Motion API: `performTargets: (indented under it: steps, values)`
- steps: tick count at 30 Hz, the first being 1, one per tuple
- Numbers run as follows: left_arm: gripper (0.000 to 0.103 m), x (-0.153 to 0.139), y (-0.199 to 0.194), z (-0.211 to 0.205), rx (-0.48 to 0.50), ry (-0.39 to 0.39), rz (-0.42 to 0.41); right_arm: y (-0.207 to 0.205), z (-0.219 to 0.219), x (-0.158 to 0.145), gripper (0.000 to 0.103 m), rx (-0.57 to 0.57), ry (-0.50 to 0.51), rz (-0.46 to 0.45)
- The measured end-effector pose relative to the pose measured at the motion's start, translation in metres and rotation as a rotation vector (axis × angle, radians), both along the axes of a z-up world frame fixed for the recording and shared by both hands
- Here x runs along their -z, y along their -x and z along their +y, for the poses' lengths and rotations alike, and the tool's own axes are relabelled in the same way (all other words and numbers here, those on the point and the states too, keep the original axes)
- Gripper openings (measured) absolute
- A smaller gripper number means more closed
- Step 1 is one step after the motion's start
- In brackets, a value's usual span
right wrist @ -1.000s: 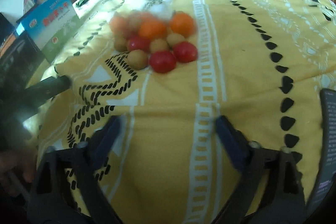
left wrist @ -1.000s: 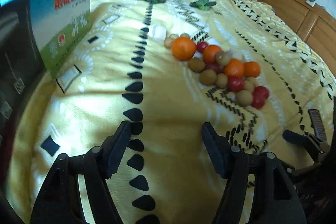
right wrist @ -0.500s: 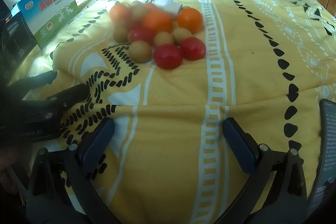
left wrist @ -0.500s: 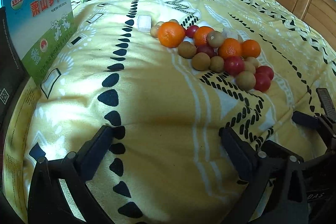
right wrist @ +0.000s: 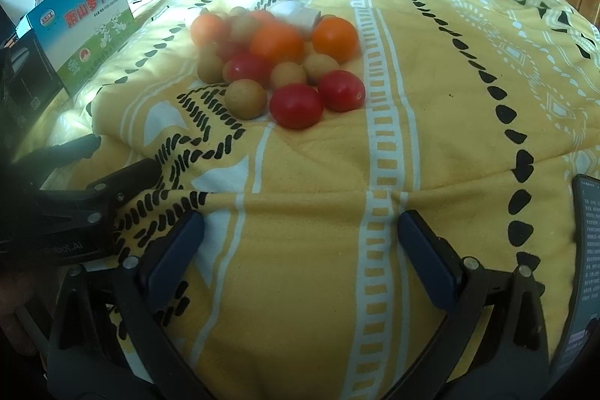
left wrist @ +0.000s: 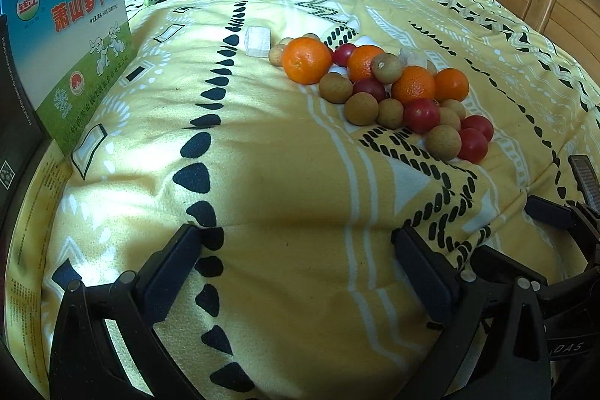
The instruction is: Organize fruits
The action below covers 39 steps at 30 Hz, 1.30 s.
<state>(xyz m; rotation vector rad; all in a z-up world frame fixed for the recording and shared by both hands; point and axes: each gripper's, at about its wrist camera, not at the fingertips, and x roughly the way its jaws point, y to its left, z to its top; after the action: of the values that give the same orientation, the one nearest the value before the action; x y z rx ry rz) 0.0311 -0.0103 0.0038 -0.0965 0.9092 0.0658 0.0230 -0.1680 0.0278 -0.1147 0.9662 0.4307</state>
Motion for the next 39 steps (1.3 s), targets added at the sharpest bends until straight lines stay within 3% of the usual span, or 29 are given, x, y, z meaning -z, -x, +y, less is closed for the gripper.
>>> performTargets:
  steps: [39]
  values:
    - [0.103,0.0006,-0.0003,0.0001,0.0,0.0,-0.001,-0.003,-0.0002,-0.0017,0.103,0.002,-0.007,0.0]
